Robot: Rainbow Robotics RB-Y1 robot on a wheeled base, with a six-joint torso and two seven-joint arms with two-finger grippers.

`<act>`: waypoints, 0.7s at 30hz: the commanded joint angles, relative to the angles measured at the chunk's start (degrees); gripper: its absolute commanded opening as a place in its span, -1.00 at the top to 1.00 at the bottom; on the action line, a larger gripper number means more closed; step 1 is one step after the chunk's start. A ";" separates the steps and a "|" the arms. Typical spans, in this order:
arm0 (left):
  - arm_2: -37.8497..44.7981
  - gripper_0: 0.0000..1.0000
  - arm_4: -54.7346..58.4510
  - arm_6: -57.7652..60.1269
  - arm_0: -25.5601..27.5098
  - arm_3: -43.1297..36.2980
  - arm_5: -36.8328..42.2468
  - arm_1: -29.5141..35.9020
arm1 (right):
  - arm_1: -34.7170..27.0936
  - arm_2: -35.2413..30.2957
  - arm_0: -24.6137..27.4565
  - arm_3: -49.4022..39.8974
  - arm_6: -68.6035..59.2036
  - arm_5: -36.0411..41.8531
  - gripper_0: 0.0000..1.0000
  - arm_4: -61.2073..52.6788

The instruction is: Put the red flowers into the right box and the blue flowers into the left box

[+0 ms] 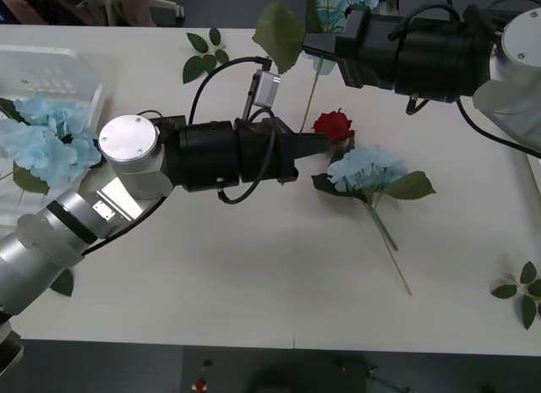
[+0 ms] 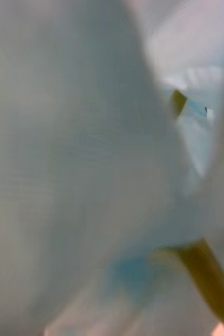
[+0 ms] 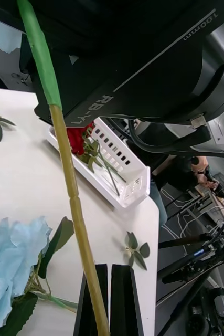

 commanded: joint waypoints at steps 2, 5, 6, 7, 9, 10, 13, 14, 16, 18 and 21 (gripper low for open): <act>0.81 1.00 0.88 3.47 -1.49 -1.61 -0.06 1.85 | 0.49 -0.94 -1.63 -0.94 -2.18 -0.61 1.00 0.36; 0.81 1.00 0.97 3.39 -1.31 -1.61 -0.06 2.56 | 0.40 -0.94 -1.54 -1.12 -2.09 -0.61 0.49 0.54; 0.81 1.00 1.15 3.39 -1.22 -1.61 -0.06 3.00 | 0.32 -0.94 -1.63 -1.12 -1.91 -0.52 -0.05 1.15; 0.81 1.00 1.41 3.39 -1.22 -1.61 -0.06 3.61 | 0.32 -0.94 -1.54 -1.12 -1.74 -0.34 -0.38 2.56; 0.81 1.00 1.94 3.30 -1.22 -1.78 -0.06 4.84 | 0.14 -0.94 -1.63 -1.12 -1.47 0.45 -0.59 4.49; 0.81 1.00 2.38 3.39 -1.22 -1.87 -0.06 5.63 | 0.05 -0.94 -1.54 -1.12 -1.38 0.71 -0.66 5.19; 0.72 1.00 4.13 3.39 -1.22 -3.01 -0.06 9.68 | -0.30 -0.94 -1.63 -1.21 -1.03 1.85 -0.84 5.72; 0.81 1.00 4.49 3.39 -1.14 -3.45 -0.06 11.52 | -0.47 -0.94 -1.54 -1.21 -0.94 2.29 -0.88 5.81; 0.81 1.00 6.15 3.47 -0.96 -4.07 0.38 16.97 | -0.74 -0.94 -1.54 -1.21 -0.77 3.17 -0.92 5.81; 0.72 1.00 9.23 3.47 -0.87 -4.33 1.87 22.86 | -0.91 -0.94 -1.54 -1.21 -0.77 3.87 -0.93 5.81; 0.72 1.00 12.75 3.56 -0.87 -4.33 6.26 33.14 | -1.27 -0.94 -1.37 -1.21 -1.03 5.28 -0.94 5.90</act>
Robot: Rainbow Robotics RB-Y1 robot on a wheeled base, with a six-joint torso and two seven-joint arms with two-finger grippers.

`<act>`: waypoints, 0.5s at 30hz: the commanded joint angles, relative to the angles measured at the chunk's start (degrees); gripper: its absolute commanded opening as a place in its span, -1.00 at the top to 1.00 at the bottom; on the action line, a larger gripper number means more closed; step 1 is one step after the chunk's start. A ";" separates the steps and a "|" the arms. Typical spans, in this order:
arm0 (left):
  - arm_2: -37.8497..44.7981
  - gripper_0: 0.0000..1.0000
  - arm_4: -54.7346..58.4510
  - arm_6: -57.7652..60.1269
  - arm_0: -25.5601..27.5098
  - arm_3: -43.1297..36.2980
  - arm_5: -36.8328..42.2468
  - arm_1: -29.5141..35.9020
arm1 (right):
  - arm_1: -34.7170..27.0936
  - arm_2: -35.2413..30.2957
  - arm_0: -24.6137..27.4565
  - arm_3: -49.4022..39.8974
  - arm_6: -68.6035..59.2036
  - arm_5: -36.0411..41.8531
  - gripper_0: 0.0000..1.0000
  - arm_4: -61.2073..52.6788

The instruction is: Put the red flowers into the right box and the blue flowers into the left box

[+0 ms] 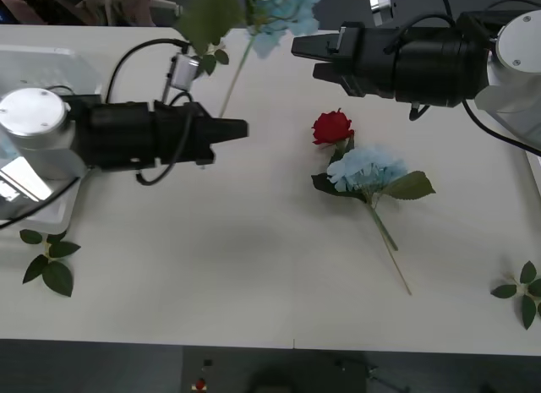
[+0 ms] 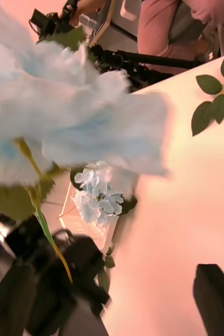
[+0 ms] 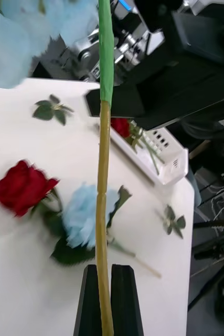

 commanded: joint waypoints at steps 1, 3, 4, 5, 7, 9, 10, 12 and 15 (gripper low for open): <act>0.83 1.00 4.57 3.65 -0.62 -1.48 5.90 17.03 | -1.52 -0.94 -1.28 -1.20 -1.12 1.94 -0.93 0.61; 0.74 1.00 5.54 3.56 -0.09 0.10 9.32 24.50 | -1.96 -0.94 -0.75 -1.20 -1.30 3.61 -0.94 1.66; 0.83 1.00 5.36 3.56 0.08 1.16 10.82 27.31 | -2.40 -1.02 -0.49 -1.29 -1.39 4.67 -0.93 1.75; 0.83 1.00 4.13 3.38 0.52 3.53 13.28 31.27 | -3.19 -1.02 0.21 -1.38 -1.65 6.51 -0.93 1.84; 0.74 1.00 1.76 2.95 0.61 6.87 16.35 35.22 | -4.60 -1.02 1.45 -1.91 -1.91 8.89 -0.94 1.93; 0.83 1.00 -2.37 2.15 0.52 10.65 19.08 38.03 | -6.88 -1.29 3.64 -3.05 -2.18 11.70 -0.94 3.24; 0.83 1.00 -3.60 1.63 0.52 11.62 19.52 38.47 | -7.68 -1.46 4.43 -3.58 -2.27 12.49 -0.93 4.04; 0.74 1.00 -9.49 -0.83 0.61 15.75 19.87 39.70 | -11.28 -2.52 8.04 -6.83 -2.62 16.09 -0.93 8.52; 0.74 1.00 -16.08 -4.09 0.52 22.43 19.87 39.18 | -16.29 -3.75 12.78 -11.22 -3.06 19.17 -0.93 13.18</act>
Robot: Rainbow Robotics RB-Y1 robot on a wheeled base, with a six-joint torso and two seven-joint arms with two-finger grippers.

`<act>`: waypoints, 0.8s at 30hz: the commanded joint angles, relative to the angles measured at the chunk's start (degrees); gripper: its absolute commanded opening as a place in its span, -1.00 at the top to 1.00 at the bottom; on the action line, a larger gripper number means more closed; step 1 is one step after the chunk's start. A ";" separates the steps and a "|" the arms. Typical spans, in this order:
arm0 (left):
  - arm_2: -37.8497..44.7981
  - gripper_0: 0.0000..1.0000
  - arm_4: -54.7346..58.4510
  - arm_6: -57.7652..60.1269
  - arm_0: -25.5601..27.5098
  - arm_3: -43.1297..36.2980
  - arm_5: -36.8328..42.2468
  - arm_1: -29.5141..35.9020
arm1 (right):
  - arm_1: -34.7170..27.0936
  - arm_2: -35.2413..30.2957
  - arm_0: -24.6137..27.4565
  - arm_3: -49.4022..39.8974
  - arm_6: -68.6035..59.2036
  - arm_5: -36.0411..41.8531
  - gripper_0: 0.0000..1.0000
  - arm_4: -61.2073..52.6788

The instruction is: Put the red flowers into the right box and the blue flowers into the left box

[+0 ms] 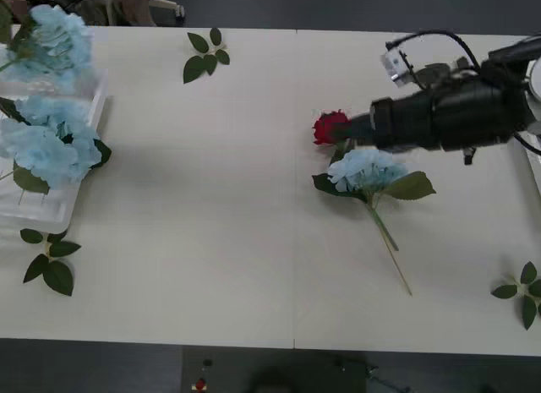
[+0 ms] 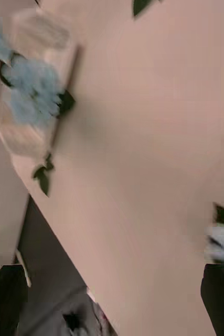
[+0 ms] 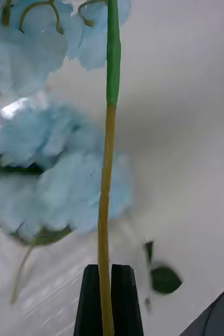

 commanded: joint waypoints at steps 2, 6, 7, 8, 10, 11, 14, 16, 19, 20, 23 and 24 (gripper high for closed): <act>0.66 1.00 -9.74 -8.90 0.38 10.81 0.75 -1.72 | -10.43 -4.31 9.64 -10.05 -3.32 3.44 -0.93 8.44; 0.75 1.00 -16.69 -12.37 0.38 17.05 1.02 -2.86 | -12.19 -8.35 15.97 -15.76 -4.90 5.90 -0.93 17.58; 0.75 1.00 -18.71 -12.37 0.38 17.75 1.11 -3.13 | -11.84 -9.32 17.38 -17.25 -6.30 6.69 -0.93 20.83; 0.75 1.00 -19.76 -12.37 0.38 17.93 1.11 -3.30 | -11.58 -9.85 17.99 -17.78 -7.18 7.04 -0.92 22.50; 0.75 1.00 -22.49 -12.37 0.38 18.98 0.67 -4.36 | -10.79 -10.64 19.75 -19.27 -10.08 8.19 -0.92 28.30; 0.75 1.00 -23.63 -12.37 0.47 19.60 -0.48 -5.06 | -9.91 -10.64 20.28 -19.45 -11.05 8.36 -0.91 31.20; 0.75 0.99 -27.76 -12.37 0.82 19.86 -3.11 -6.38 | -6.21 -10.73 20.36 -18.66 -12.63 10.30 -0.90 36.56; 0.75 0.82 -28.90 -12.37 1.43 20.04 -4.17 -6.99 | -2.79 -10.82 20.28 -17.78 -12.72 11.53 -0.89 40.87; 0.75 -0.41 -28.64 -12.37 2.14 19.69 -7.68 -7.52 | 1.26 -10.82 20.28 -16.99 -12.90 12.41 -0.85 47.02; 0.75 -0.54 -28.64 -12.37 2.14 19.69 -8.21 -7.61 | 1.78 -10.82 20.28 -16.99 -12.90 12.76 -0.83 47.90; 1.01 -1.00 -27.85 -12.37 2.14 19.34 -9.26 -7.61 | 4.86 -10.82 20.28 -16.99 -13.16 14.34 -0.79 51.94; 1.45 -1.00 -27.67 -12.37 2.05 19.16 -9.26 -7.61 | 5.56 -10.82 20.28 -16.99 -13.25 14.43 -0.77 53.00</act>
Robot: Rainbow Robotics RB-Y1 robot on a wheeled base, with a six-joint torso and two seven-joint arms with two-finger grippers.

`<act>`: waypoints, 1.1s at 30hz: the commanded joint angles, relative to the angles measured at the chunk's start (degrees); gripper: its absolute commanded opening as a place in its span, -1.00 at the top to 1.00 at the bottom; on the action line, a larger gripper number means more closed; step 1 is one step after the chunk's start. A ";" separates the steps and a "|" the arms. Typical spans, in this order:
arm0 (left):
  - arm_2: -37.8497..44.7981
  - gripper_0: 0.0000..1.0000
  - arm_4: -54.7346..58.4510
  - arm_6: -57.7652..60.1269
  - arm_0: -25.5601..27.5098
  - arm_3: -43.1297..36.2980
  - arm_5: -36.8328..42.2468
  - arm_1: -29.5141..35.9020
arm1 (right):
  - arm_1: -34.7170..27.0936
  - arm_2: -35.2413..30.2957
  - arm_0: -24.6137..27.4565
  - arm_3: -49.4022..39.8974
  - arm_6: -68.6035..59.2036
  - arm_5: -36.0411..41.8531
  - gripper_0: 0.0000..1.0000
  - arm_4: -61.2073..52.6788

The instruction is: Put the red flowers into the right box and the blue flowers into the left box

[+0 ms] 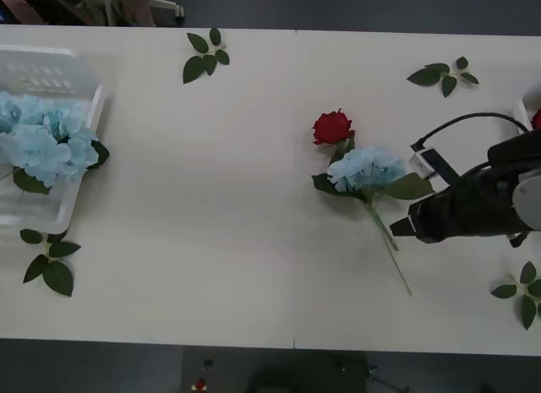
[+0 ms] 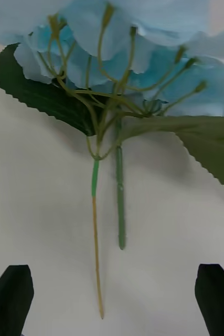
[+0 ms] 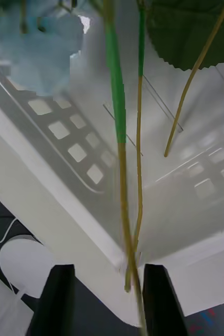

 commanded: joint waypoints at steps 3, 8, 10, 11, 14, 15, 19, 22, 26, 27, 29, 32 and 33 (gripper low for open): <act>3.65 -1.00 1.74 0.81 0.28 -1.38 -0.46 1.73 | 3.48 0.03 -1.55 -0.82 -2.52 1.72 -0.72 6.02; 8.05 -1.00 8.59 0.81 0.28 -4.81 5.08 4.37 | 6.03 0.21 -1.55 0.15 -2.69 2.59 -0.70 8.57; 11.56 -1.00 18.17 0.81 0.28 -4.81 11.32 4.28 | 7.43 0.30 -1.64 1.47 -2.34 2.51 -0.68 9.80; 12.53 -1.00 23.36 0.81 0.28 -5.08 13.96 3.40 | 8.14 0.74 -1.99 2.26 -2.34 2.59 -0.68 10.42; 13.76 -1.00 32.59 0.81 0.28 -6.92 18.79 0.24 | 9.19 2.85 -3.75 4.19 -2.78 2.51 -0.67 11.21; 13.76 -1.00 36.72 0.81 0.28 -8.42 19.93 -1.96 | 9.72 3.90 -4.71 5.42 -2.78 2.15 -0.66 11.74; 13.76 -1.00 43.13 0.81 0.46 -15.45 16.33 -10.66 | 11.56 5.83 -6.56 8.85 -3.22 0.75 -0.49 12.88; 13.76 -1.00 41.81 0.81 0.46 -20.19 11.14 -16.64 | 12.71 6.54 -7.61 10.43 -2.69 0.66 -0.33 13.58; 13.76 -1.00 39.44 0.81 0.54 -24.06 6.40 -23.58 | 13.94 8.12 -9.55 11.93 -3.22 0.40 -0.02 14.46; 13.76 -1.00 39.09 0.81 0.46 -25.03 5.34 -26.31 | 14.38 9.00 -10.25 12.72 -3.31 0.31 0.16 14.99; 13.85 -1.00 38.74 0.81 0.46 -25.99 4.99 -28.33 | 15.08 9.53 -10.86 13.77 -3.31 -0.31 0.32 15.51; 15.34 -1.00 35.31 0.81 0.46 -29.25 4.82 -29.65 | 16.05 9.97 -11.22 15.44 -3.31 -1.36 0.35 16.22; 16.13 -1.00 33.11 0.81 0.46 -30.83 4.82 -29.65 | 16.31 10.14 -11.39 15.80 -3.31 -1.62 0.36 16.39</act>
